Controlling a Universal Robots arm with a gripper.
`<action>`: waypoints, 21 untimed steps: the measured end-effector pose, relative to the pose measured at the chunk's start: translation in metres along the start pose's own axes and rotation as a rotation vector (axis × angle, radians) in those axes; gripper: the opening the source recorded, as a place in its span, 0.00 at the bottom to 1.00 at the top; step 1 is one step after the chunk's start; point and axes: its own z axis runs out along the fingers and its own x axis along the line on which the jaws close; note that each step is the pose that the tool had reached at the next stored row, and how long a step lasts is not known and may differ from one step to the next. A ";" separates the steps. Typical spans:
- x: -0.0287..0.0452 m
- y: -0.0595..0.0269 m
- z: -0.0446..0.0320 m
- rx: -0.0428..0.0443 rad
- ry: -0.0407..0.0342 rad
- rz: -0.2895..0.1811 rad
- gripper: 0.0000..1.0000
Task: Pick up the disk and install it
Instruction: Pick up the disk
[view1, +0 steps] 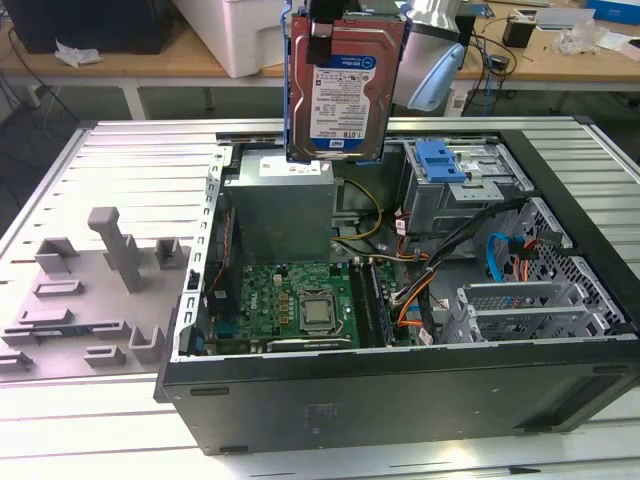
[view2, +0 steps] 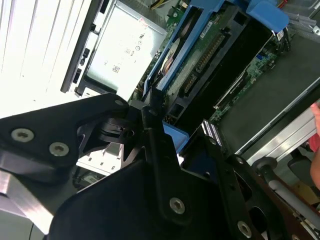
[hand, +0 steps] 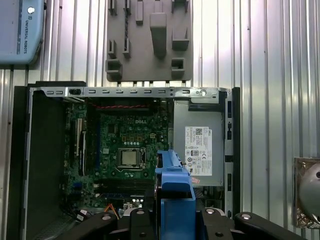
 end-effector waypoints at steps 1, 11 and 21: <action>0.0000 0.0000 0.0000 0.0000 -0.0001 0.000 0.37; 0.0175 -0.0099 0.0002 0.0000 0.0000 0.000 0.37; 0.0507 -0.0268 0.0007 0.0000 0.0000 0.000 0.37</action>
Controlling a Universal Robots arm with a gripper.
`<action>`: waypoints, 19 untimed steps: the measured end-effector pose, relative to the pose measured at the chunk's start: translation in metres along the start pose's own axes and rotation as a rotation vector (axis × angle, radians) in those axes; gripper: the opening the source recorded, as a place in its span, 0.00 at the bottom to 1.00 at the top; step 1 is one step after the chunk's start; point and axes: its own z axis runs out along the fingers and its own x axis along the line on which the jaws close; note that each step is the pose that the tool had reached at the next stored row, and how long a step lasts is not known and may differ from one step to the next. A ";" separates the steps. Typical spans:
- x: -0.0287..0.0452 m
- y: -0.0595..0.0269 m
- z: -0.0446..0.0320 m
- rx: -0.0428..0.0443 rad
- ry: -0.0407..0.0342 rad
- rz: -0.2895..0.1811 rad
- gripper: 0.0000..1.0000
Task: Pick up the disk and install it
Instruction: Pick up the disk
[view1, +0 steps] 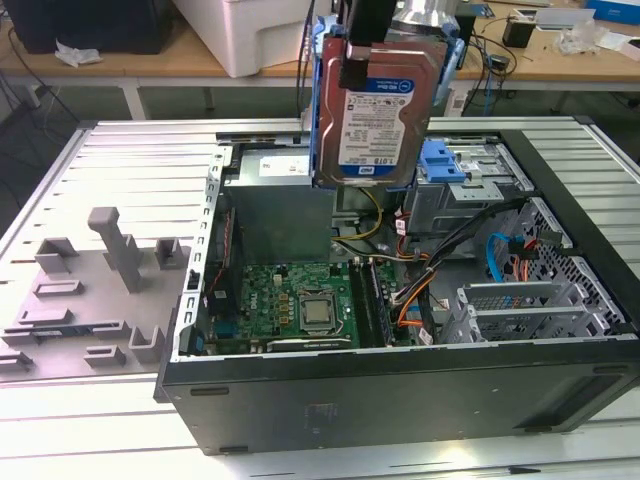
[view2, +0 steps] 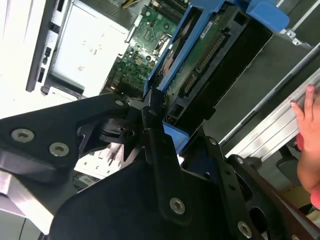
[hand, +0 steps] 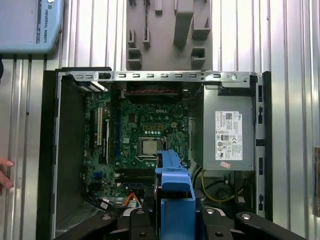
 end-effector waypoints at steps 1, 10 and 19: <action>0.0022 -0.0016 0.0000 0.0000 0.0000 0.000 0.37; 0.0275 -0.0196 0.0000 -0.0003 0.0000 0.000 0.37; 0.0616 -0.0361 0.0007 -0.0006 -0.0001 0.000 0.37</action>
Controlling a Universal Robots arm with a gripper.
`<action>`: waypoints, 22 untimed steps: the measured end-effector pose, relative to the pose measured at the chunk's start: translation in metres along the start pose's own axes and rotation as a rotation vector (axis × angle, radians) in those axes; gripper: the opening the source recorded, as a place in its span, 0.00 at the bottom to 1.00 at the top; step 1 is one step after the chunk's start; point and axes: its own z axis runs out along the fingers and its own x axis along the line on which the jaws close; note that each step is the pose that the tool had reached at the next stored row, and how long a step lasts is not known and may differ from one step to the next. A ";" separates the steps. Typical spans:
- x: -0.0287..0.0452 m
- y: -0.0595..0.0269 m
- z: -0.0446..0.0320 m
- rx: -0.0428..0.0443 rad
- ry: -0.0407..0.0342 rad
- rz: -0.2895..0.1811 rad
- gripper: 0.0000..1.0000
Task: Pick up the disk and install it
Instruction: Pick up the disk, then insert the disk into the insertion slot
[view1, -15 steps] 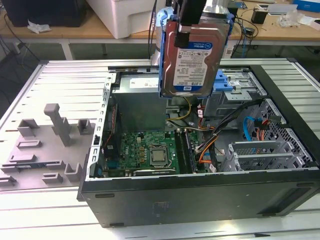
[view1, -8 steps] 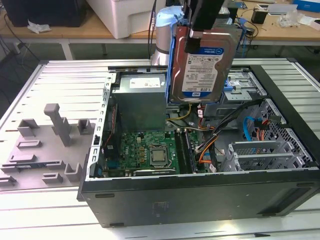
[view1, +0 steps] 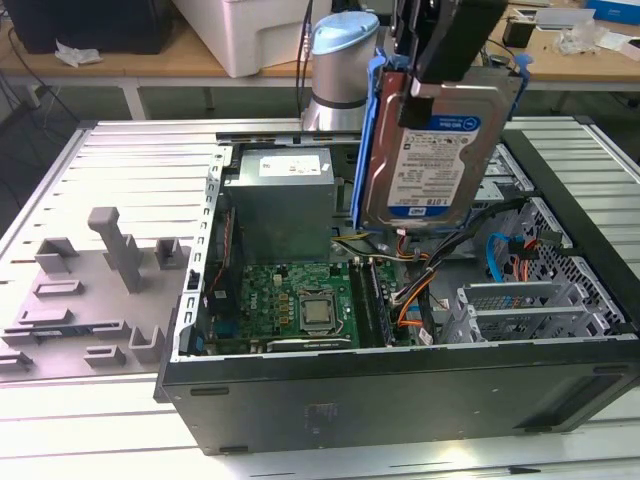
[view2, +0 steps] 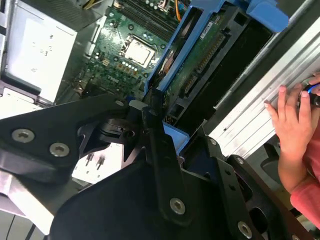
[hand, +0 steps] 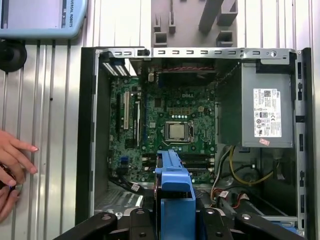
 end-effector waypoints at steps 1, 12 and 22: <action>0.0023 -0.0009 0.0000 0.0000 0.0001 0.000 0.37; 0.0091 -0.0035 0.0002 -0.0001 0.0030 0.000 0.37; 0.0091 -0.0034 0.0002 0.0007 0.0033 0.000 0.37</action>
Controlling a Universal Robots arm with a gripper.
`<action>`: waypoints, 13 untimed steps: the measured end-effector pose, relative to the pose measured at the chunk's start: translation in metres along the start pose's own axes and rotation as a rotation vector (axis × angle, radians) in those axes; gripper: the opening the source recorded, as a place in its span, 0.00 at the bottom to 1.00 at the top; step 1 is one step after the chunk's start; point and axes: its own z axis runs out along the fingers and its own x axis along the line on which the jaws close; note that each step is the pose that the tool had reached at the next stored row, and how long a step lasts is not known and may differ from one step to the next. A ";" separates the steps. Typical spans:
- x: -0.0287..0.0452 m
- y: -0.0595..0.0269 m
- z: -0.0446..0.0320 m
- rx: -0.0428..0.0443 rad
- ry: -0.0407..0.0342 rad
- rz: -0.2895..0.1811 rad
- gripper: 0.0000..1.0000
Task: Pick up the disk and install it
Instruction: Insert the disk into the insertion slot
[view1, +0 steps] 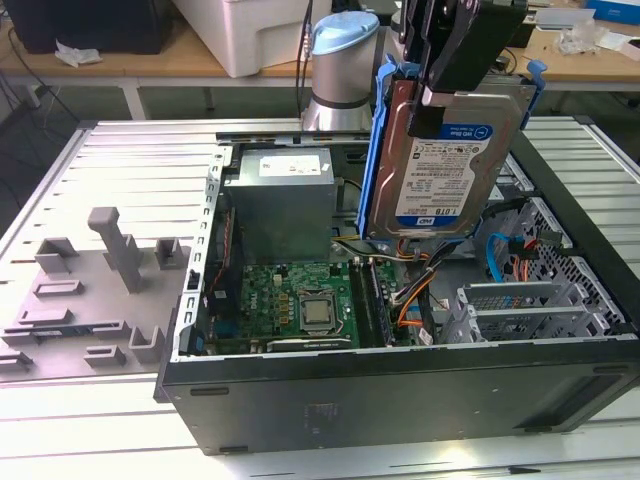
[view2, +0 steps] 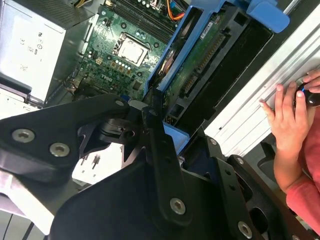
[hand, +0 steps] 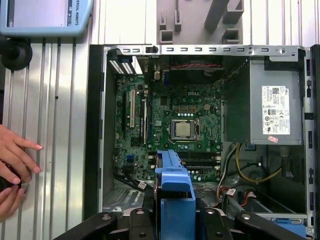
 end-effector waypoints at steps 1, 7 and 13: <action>0.0000 0.0003 0.0001 0.0014 -0.0001 0.000 0.37; 0.0000 0.0034 0.0002 0.0237 0.0008 -0.004 0.37; 0.0000 0.0035 0.0003 0.0331 0.0011 -0.008 0.37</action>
